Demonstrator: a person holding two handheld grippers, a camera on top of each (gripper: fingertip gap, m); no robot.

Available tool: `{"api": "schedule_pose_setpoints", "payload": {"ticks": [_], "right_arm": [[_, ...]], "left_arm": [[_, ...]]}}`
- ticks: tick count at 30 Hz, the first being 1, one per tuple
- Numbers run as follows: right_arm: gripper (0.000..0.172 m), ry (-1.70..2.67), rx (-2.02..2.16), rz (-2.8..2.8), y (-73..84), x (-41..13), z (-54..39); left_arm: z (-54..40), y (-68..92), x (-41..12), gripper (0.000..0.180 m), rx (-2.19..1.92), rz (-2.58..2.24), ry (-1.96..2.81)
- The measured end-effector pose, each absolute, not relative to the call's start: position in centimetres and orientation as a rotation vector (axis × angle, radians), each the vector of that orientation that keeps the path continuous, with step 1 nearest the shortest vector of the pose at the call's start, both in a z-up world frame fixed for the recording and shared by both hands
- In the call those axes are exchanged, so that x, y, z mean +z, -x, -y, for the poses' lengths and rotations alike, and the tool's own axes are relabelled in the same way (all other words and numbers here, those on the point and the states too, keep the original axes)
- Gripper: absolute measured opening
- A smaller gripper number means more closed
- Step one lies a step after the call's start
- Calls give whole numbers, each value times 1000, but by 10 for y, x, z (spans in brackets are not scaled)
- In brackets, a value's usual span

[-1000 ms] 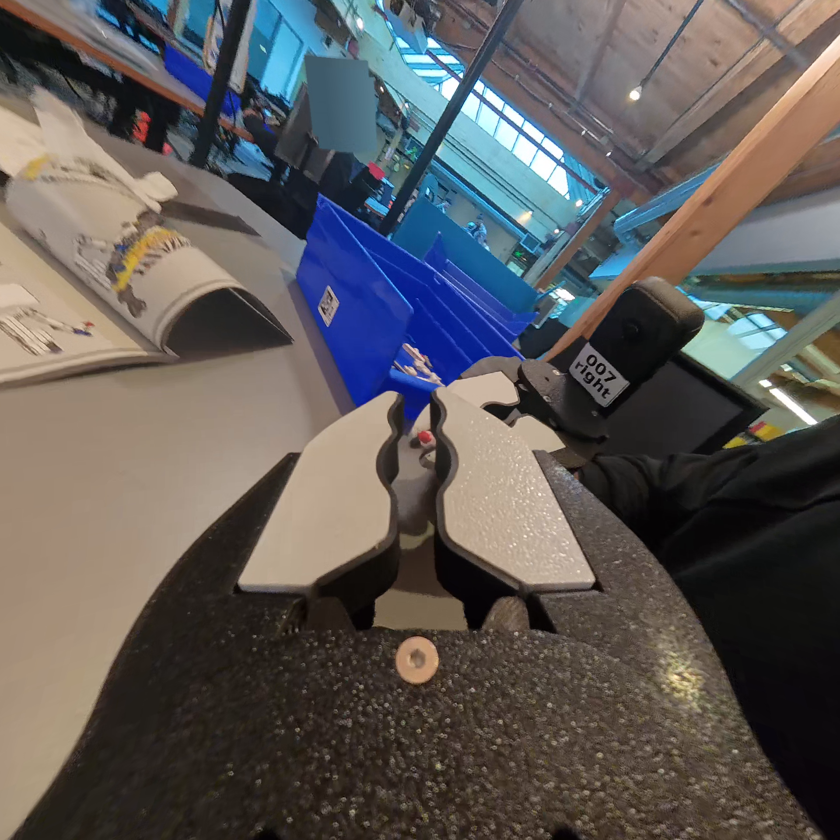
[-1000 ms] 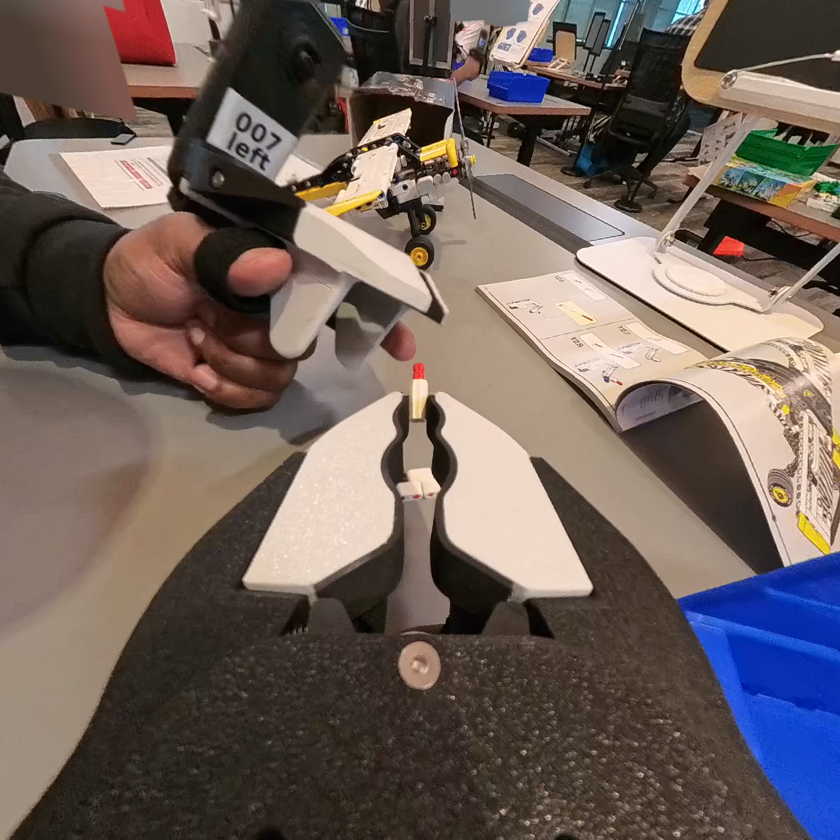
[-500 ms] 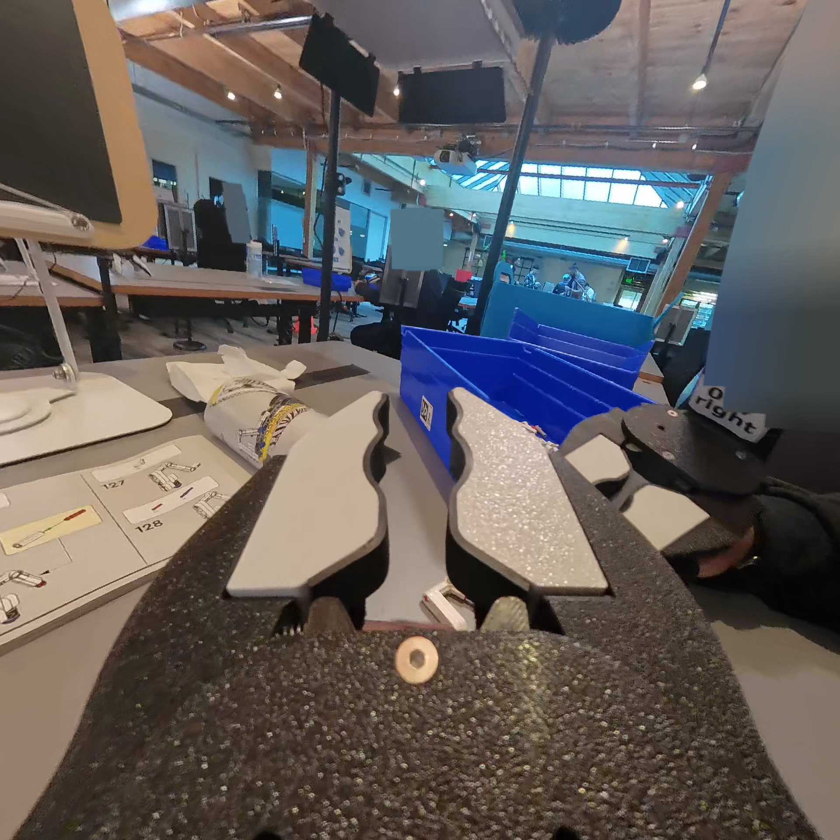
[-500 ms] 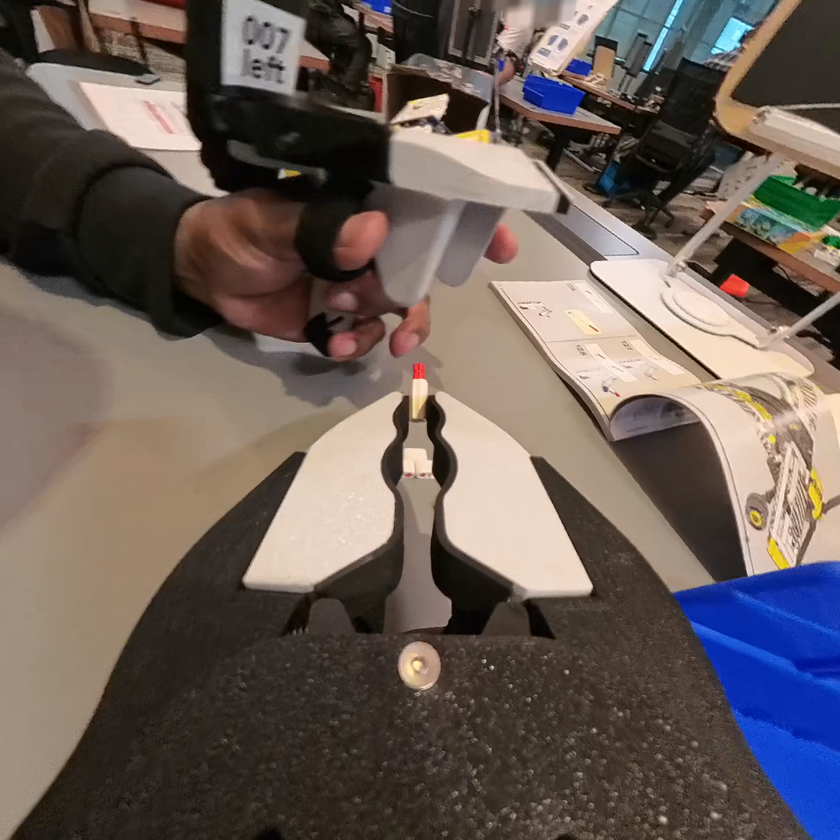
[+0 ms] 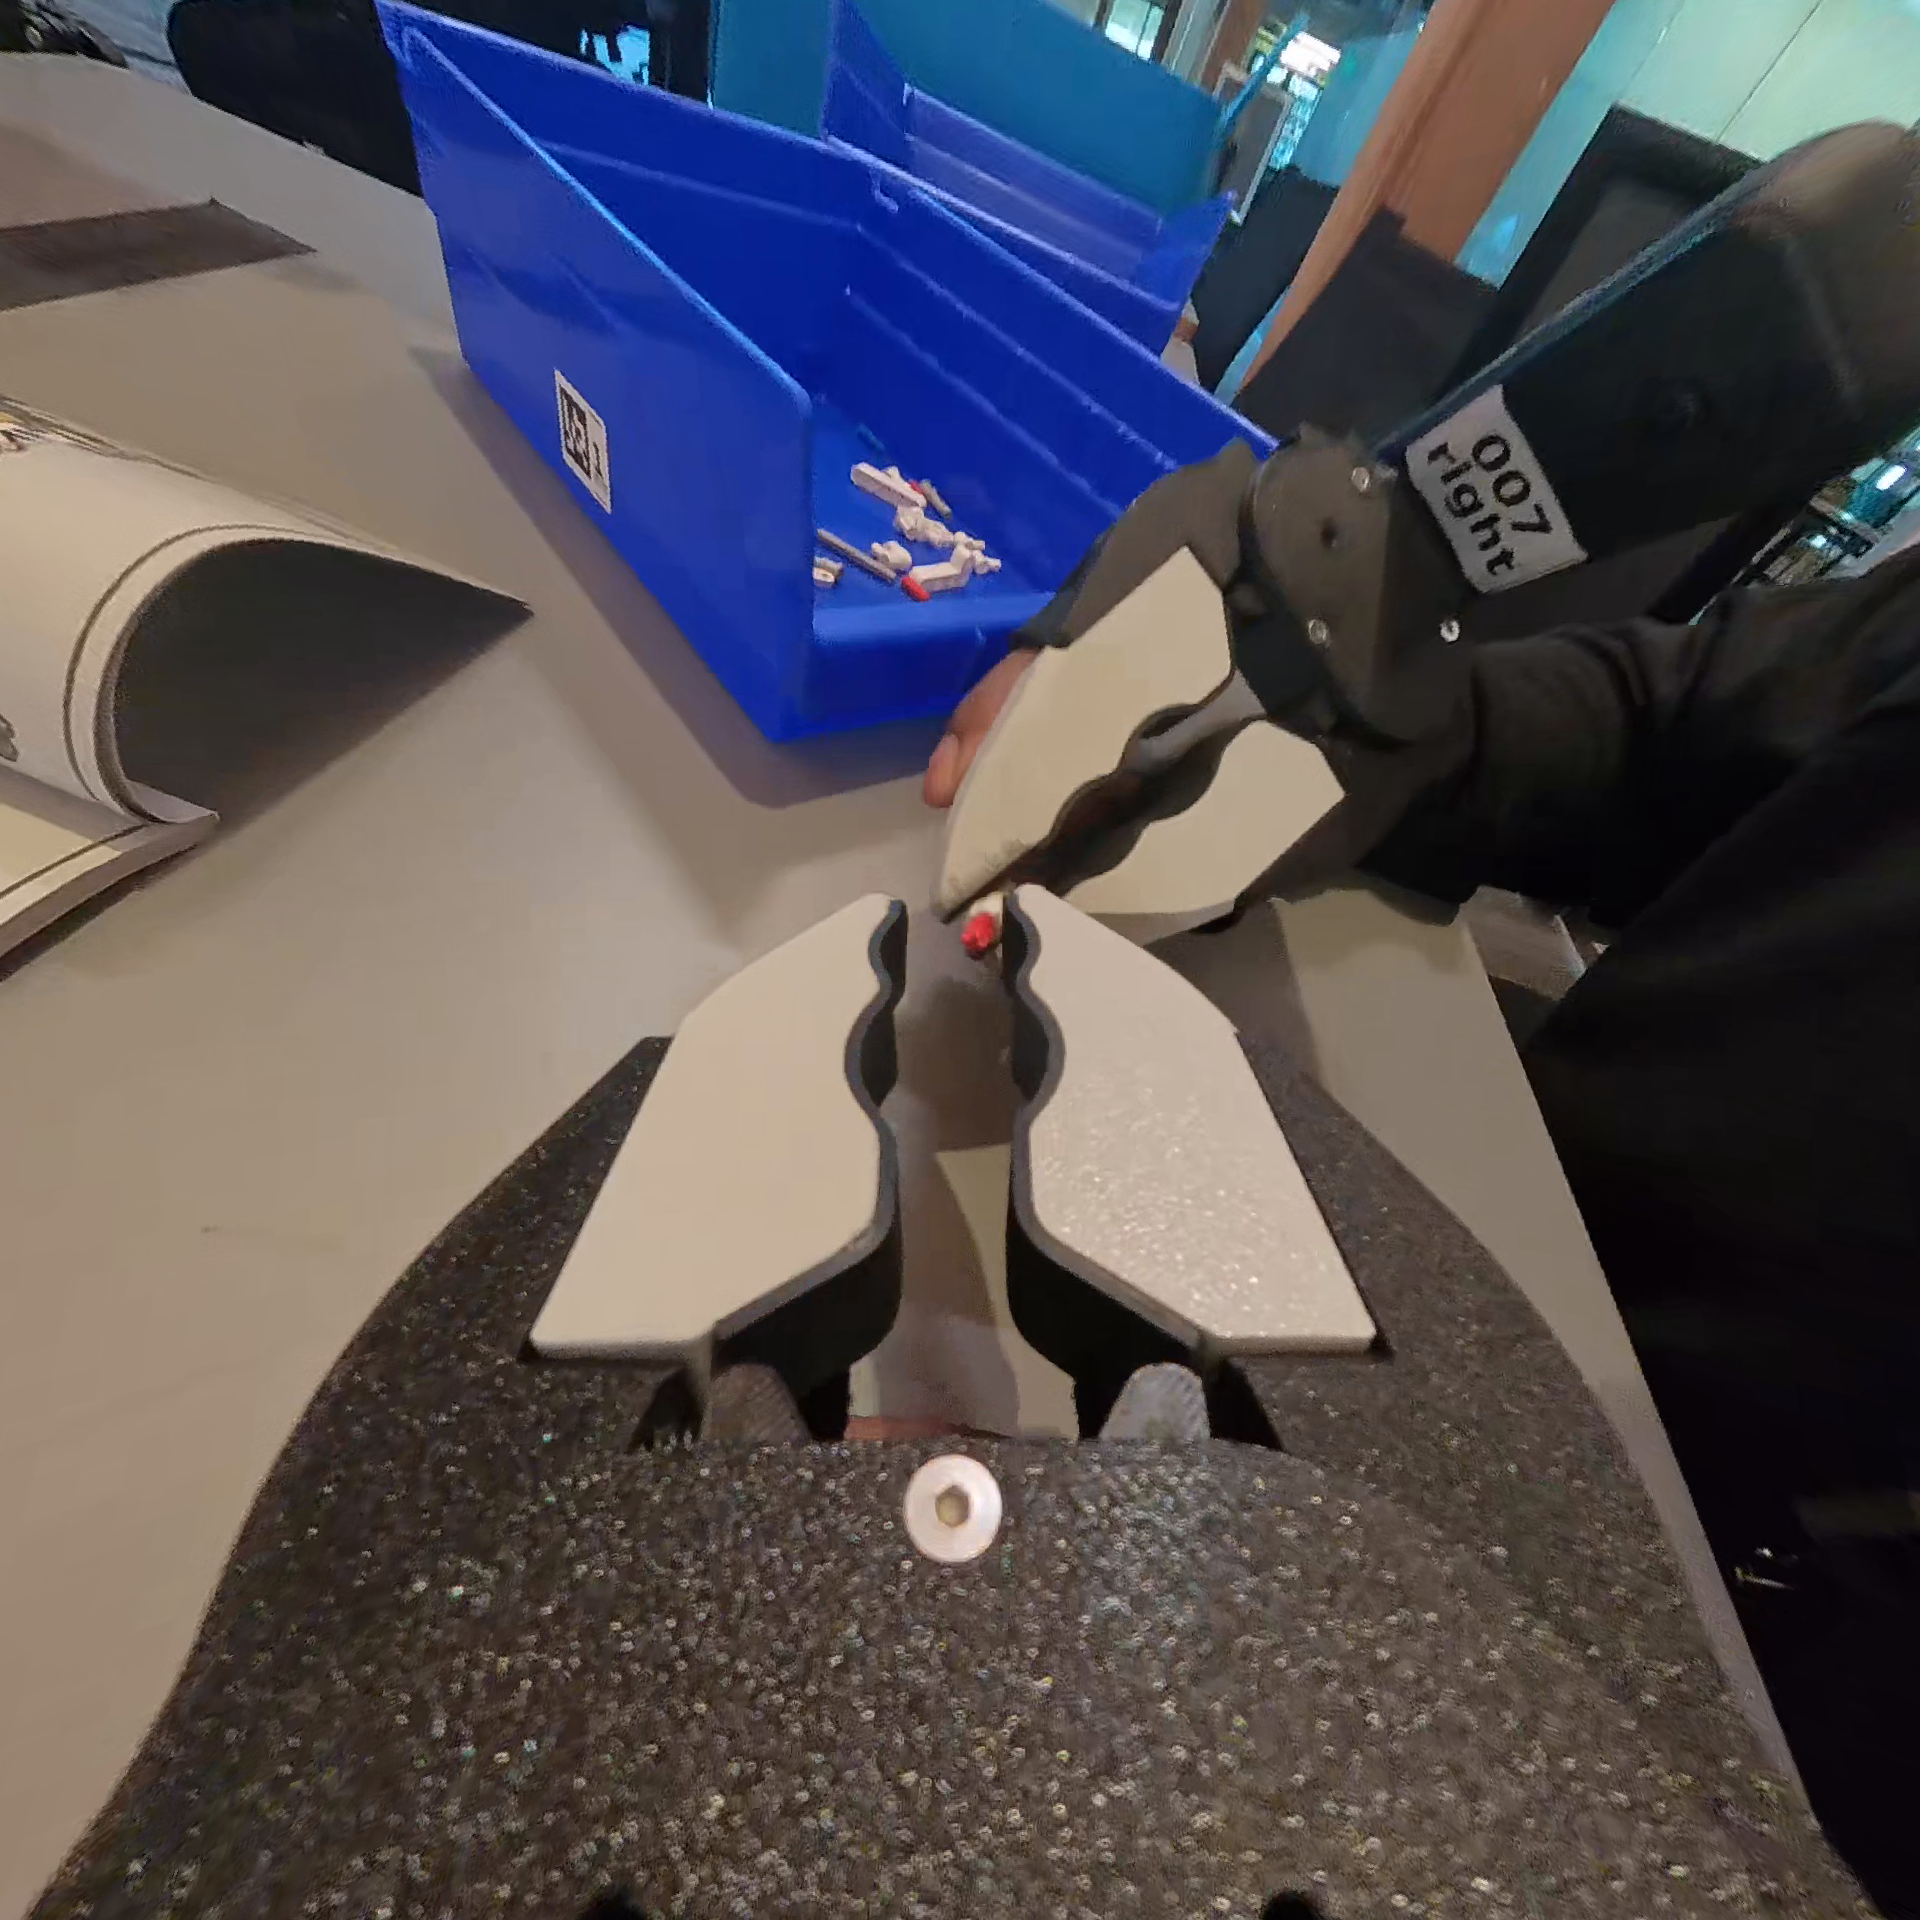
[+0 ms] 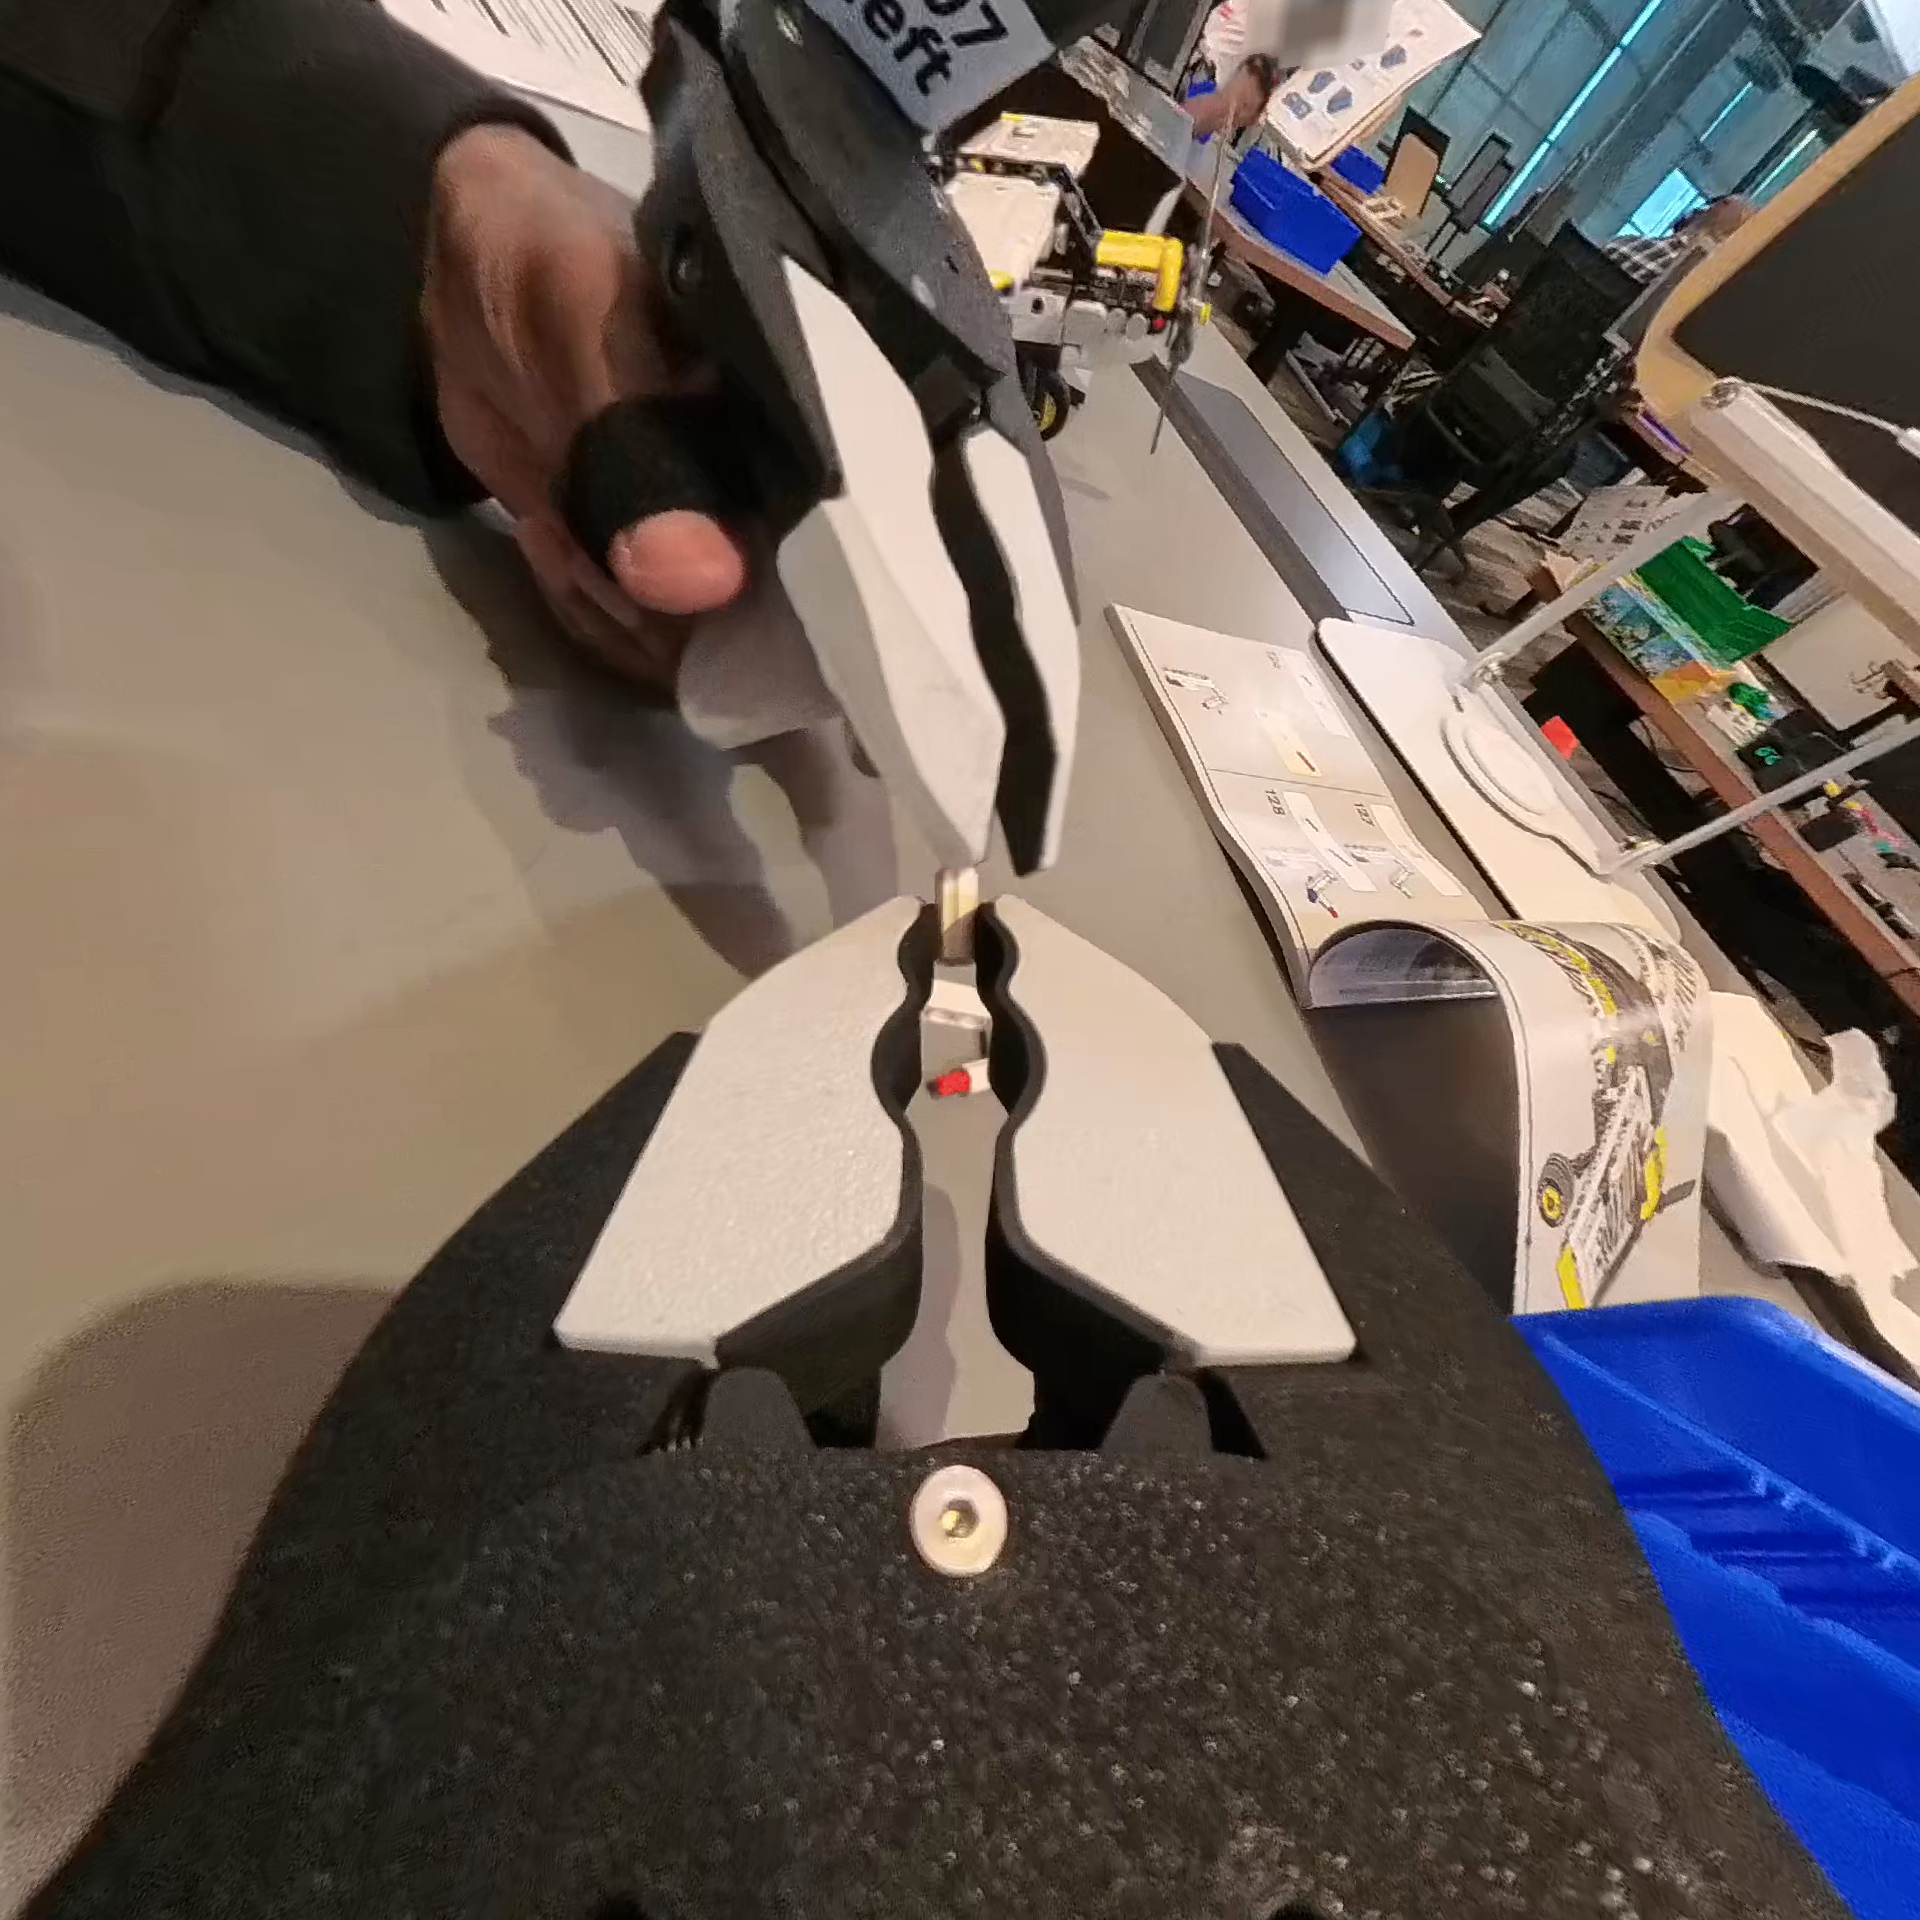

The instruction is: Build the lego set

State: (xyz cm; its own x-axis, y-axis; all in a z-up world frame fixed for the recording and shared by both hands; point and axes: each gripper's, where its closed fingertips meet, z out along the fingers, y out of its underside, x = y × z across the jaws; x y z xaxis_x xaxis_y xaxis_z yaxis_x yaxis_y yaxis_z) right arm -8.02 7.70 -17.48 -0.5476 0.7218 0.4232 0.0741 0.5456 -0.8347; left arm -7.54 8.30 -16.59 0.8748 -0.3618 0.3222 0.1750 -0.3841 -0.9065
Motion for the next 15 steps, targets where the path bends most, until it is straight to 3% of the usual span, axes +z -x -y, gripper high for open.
{"api": "schedule_pose_setpoints", "payload": {"ticks": [11,15], "right_arm": [[12,752,992,1900,86,-171,-88],[13,898,1032,1914,83,-174,-91]], "left_arm": [[-88,79,-166,7,-515,-114,1878],[-89,93,-166,7,-312,-115,1869]]}}
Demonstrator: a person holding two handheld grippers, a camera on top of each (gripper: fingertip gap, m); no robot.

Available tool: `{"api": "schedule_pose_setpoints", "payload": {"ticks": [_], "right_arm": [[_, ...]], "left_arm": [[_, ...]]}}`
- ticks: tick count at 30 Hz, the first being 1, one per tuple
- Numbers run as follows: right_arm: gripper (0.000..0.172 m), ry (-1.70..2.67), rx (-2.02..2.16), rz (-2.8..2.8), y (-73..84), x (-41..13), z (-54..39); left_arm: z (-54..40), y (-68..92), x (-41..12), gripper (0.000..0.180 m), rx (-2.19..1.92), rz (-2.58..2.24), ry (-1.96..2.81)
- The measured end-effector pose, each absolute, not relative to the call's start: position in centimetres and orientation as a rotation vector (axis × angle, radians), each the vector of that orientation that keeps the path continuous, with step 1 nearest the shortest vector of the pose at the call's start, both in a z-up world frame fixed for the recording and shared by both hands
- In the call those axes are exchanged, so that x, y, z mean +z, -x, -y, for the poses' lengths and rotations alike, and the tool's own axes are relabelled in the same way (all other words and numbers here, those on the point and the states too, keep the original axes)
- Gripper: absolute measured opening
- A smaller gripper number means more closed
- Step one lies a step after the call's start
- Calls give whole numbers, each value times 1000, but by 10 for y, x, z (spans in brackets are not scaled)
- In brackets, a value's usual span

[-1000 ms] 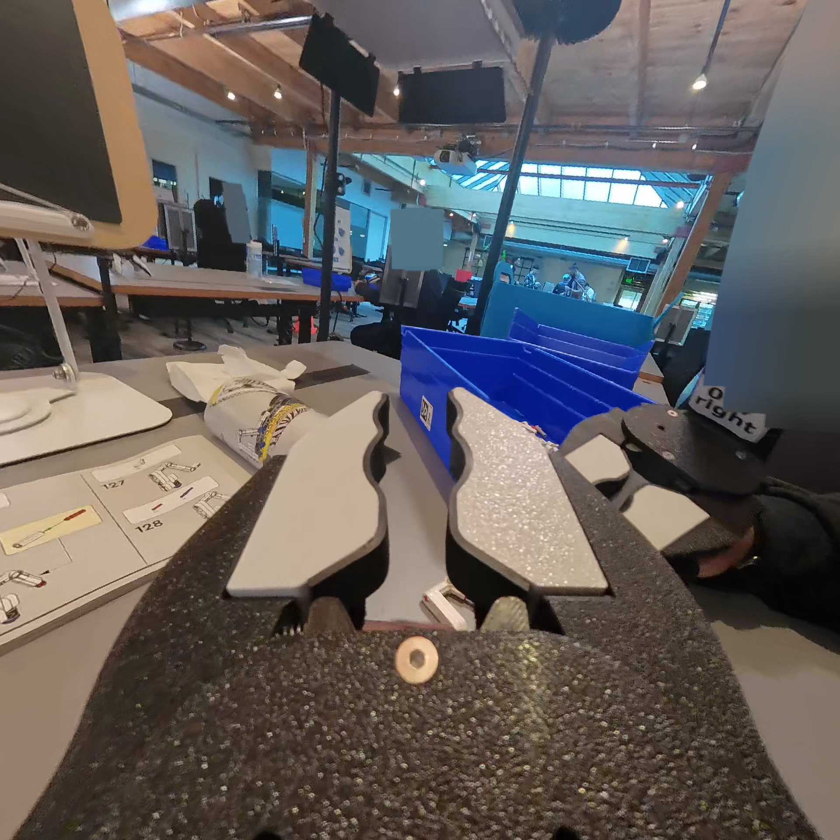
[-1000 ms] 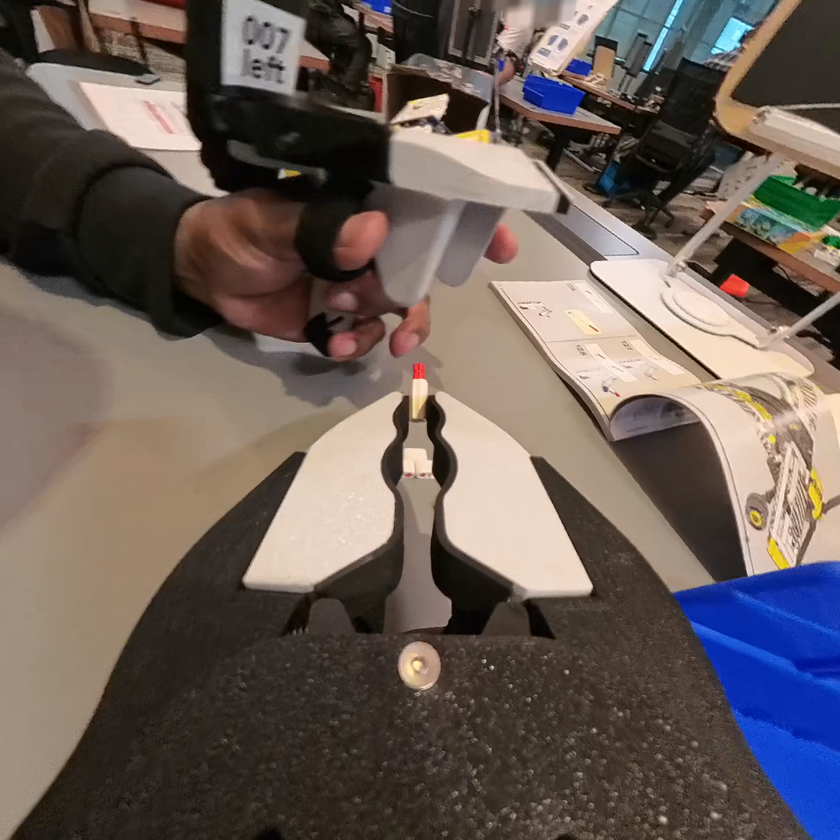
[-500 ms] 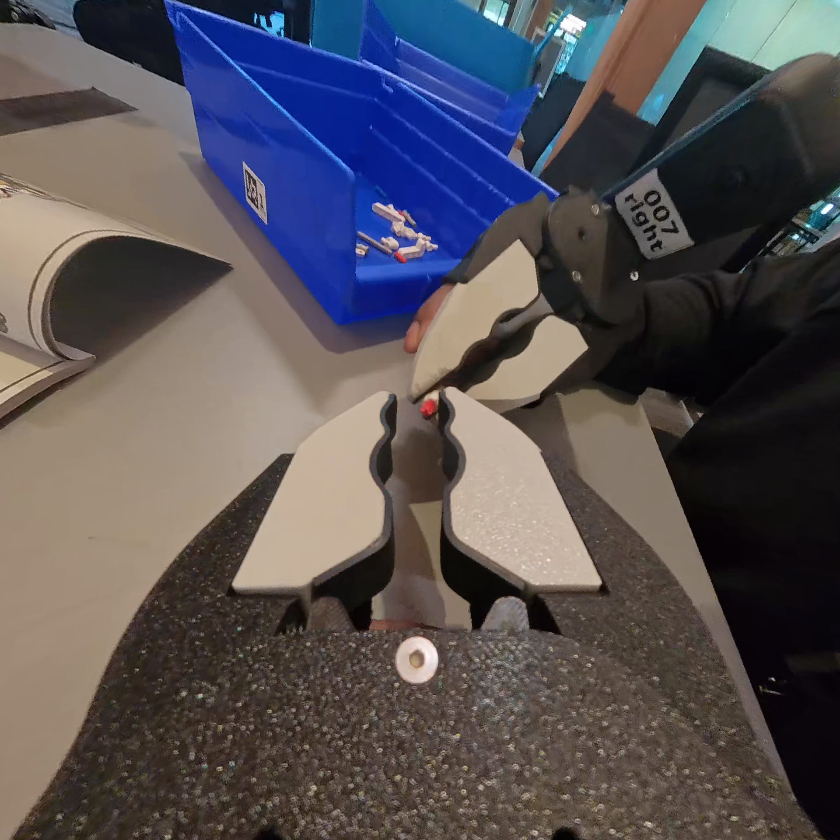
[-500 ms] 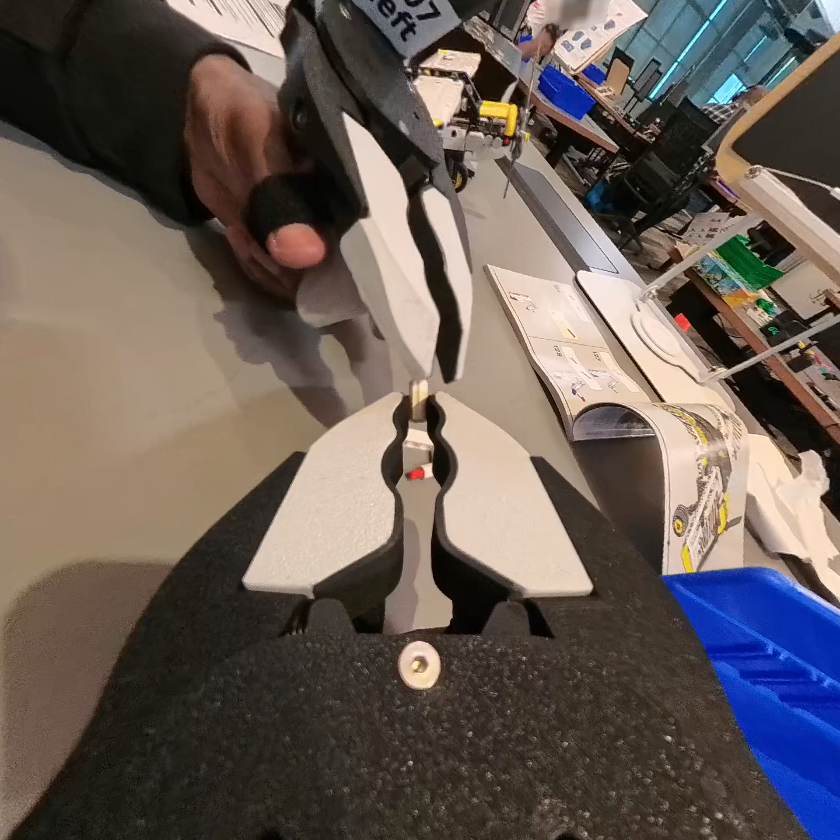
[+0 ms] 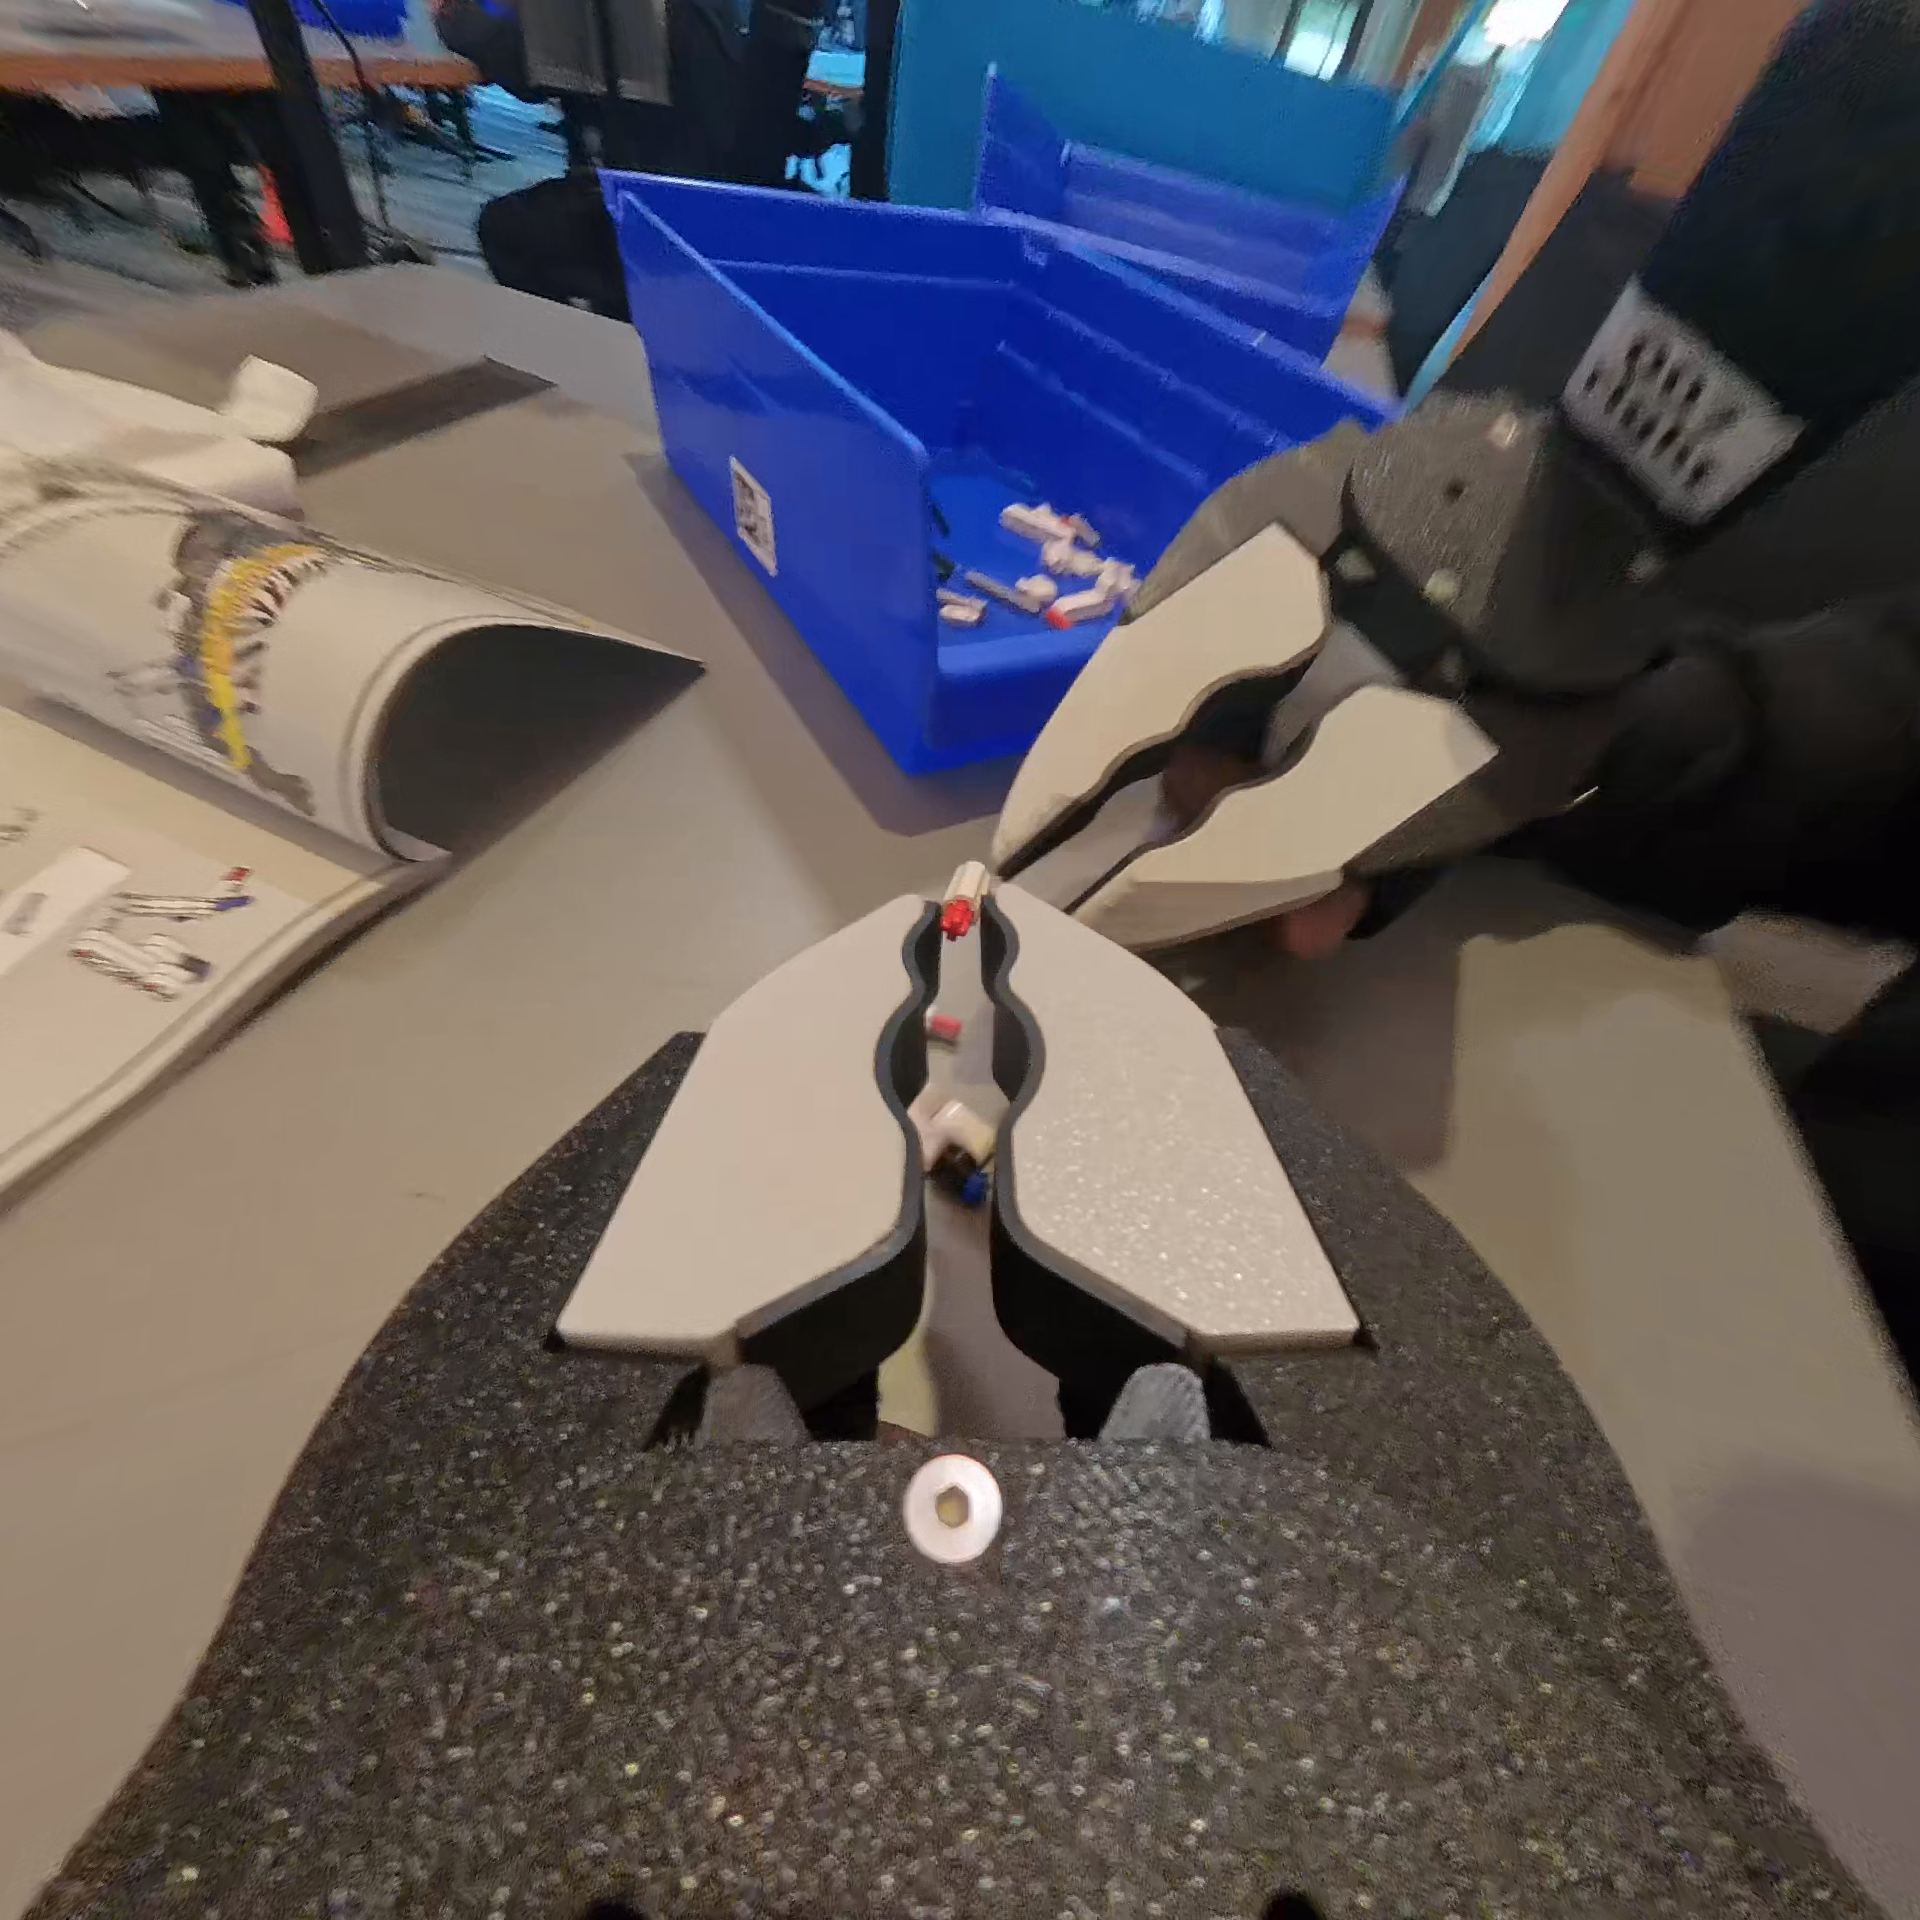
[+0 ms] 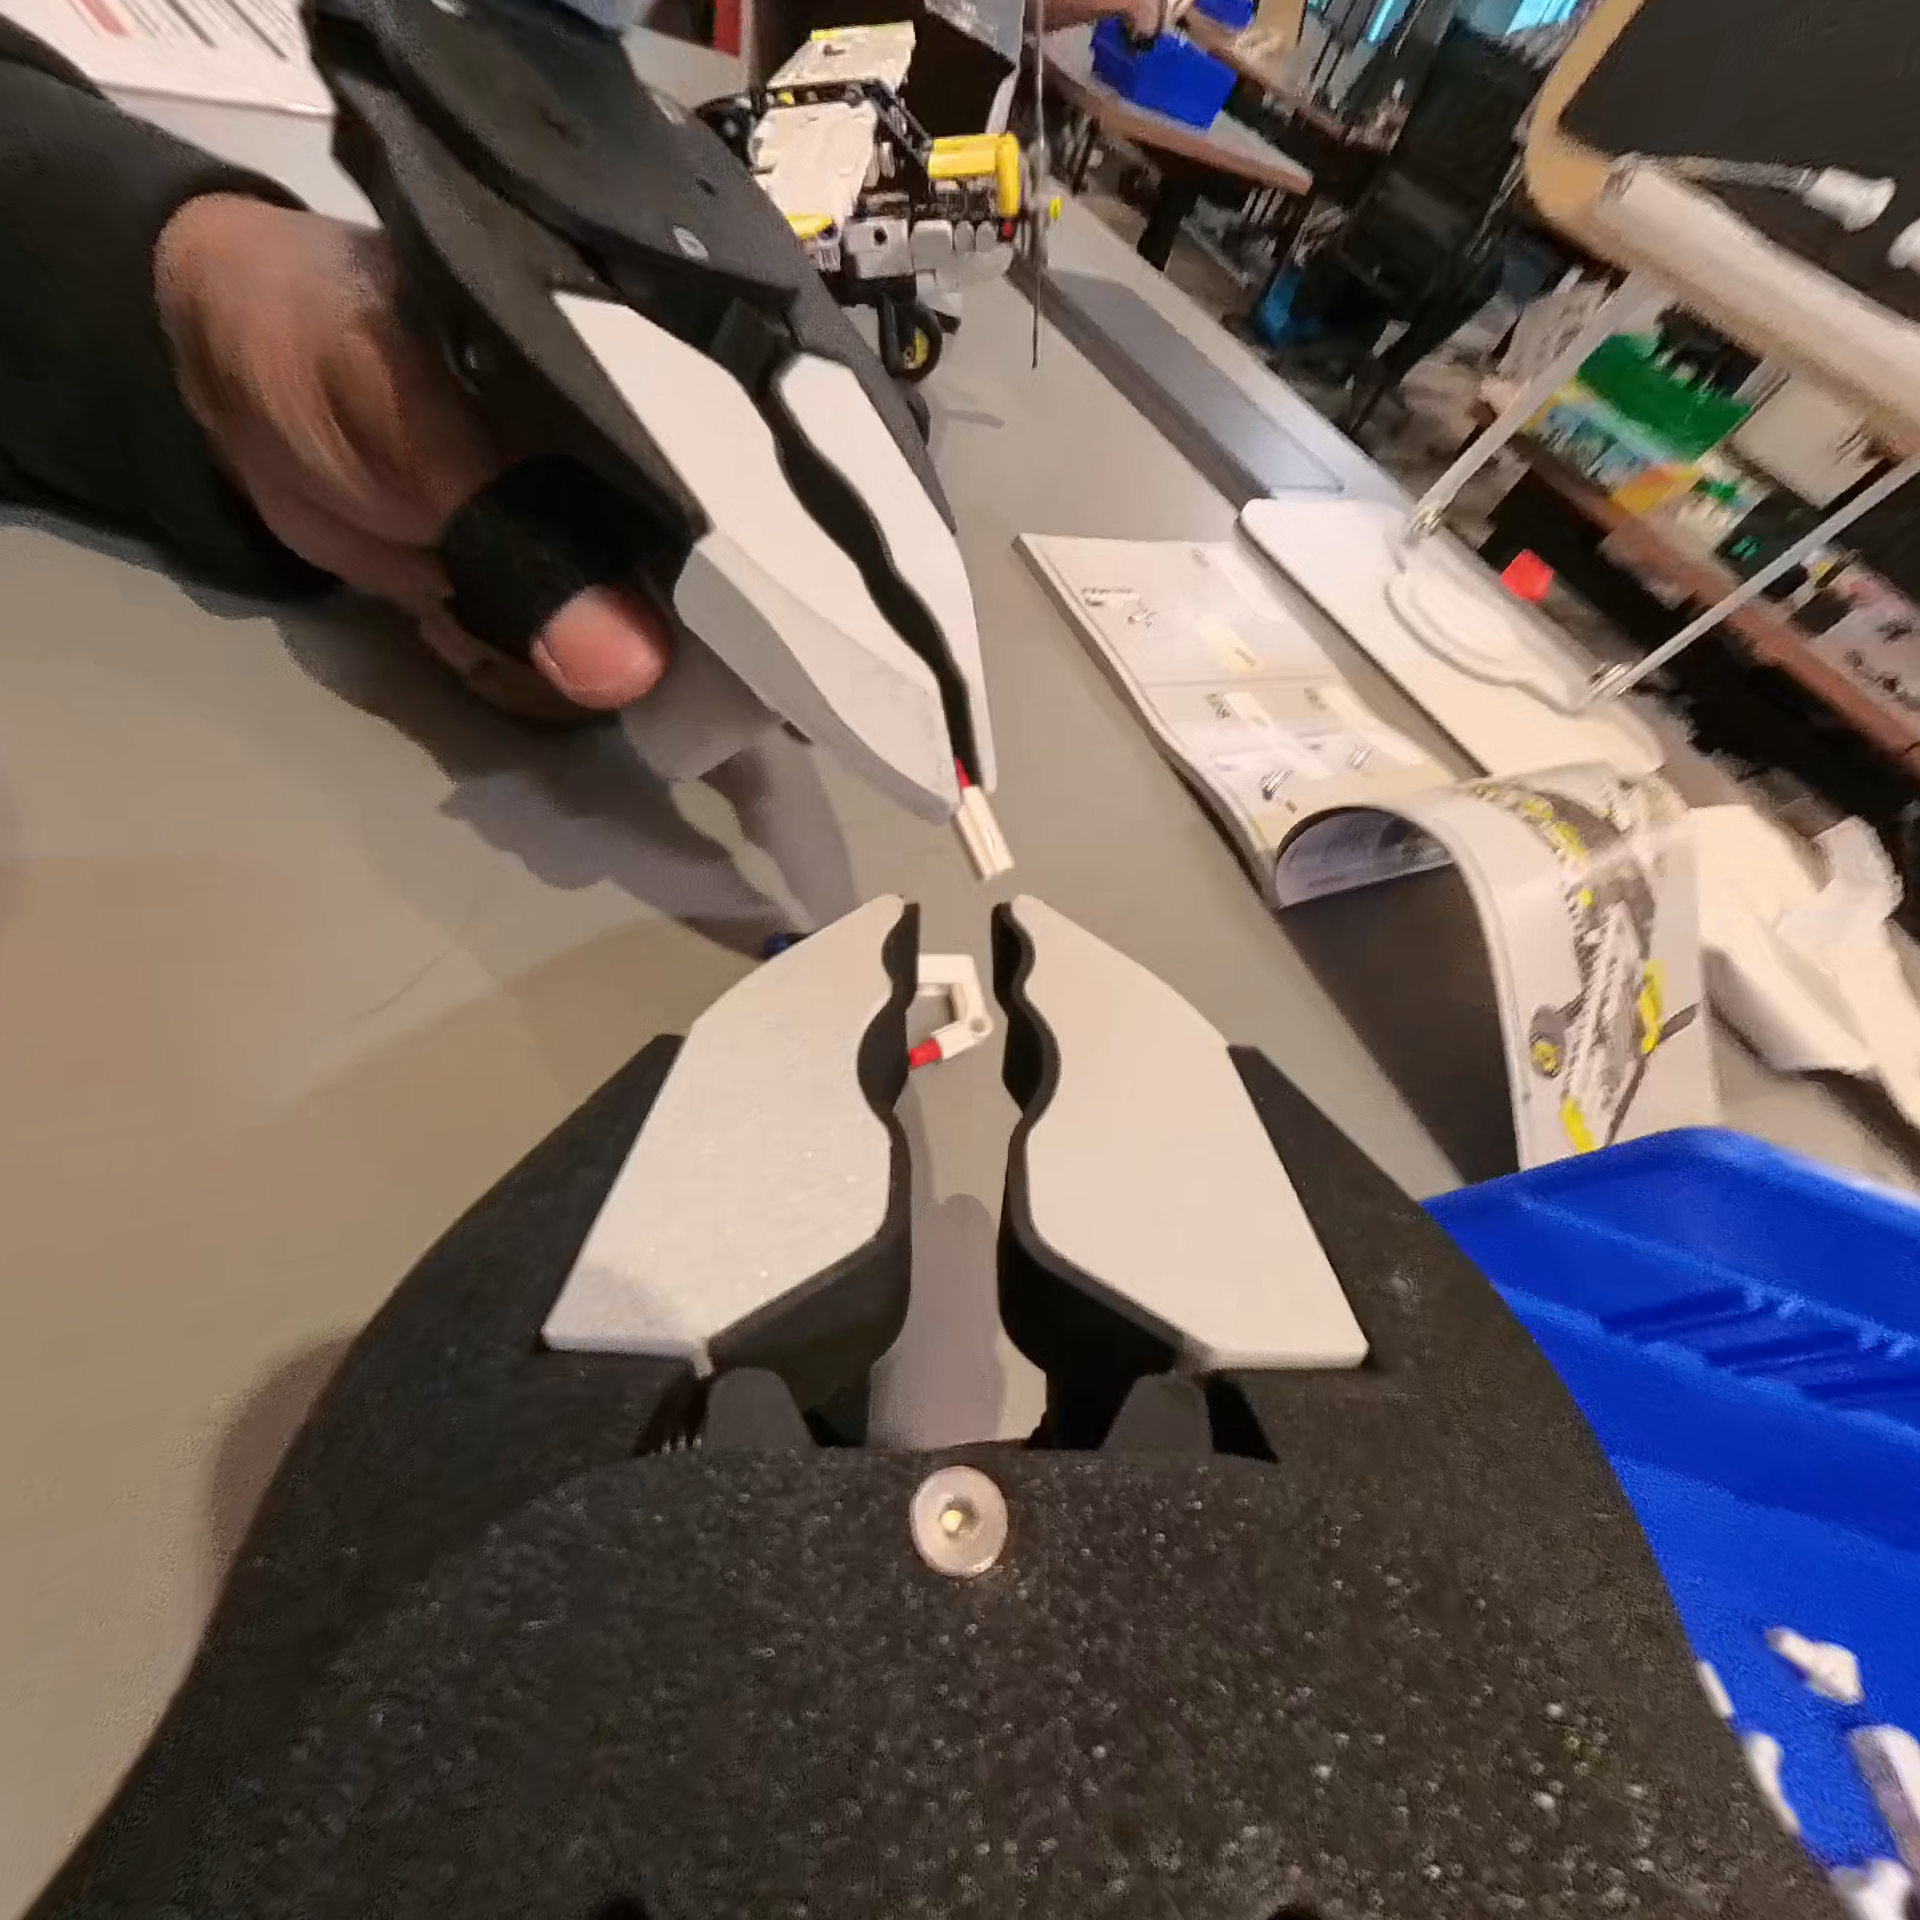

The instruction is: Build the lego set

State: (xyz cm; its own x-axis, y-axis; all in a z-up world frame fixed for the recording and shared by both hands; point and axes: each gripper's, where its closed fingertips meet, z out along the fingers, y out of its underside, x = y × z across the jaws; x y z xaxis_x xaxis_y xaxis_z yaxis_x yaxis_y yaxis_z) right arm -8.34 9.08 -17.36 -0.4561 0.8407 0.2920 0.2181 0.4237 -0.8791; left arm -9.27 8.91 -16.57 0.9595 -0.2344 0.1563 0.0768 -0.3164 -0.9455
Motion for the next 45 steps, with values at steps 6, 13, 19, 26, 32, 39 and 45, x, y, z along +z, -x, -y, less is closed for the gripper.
{"api": "schedule_pose_setpoints", "payload": {"ticks": [6,13,19,26,32,39,45], "right_arm": [[8,1119,990,2060,72,-199,-90],[7,1195,905,2172,61,-221,-93],[8,1205,919,2186,60,-221,-93],[9,1223,943,2178,62,-220,-92],[12,1292,876,2150,76,-224,-102],[22,1390,874,2115,89,-226,-103],[23,1456,803,2097,99,-232,-100]], "left_arm": [[-88,83,-194,7,44,-368,2022],[-86,76,-218,11,111,-378,2202],[-84,71,-215,27,36,-342,2207],[-100,101,-156,34,-198,-54,1897],[-122,130,-173,48,-183,37,2023],[-115,138,-185,47,-139,29,2034],[-102,137,-186,44,-175,29,2030]]}}
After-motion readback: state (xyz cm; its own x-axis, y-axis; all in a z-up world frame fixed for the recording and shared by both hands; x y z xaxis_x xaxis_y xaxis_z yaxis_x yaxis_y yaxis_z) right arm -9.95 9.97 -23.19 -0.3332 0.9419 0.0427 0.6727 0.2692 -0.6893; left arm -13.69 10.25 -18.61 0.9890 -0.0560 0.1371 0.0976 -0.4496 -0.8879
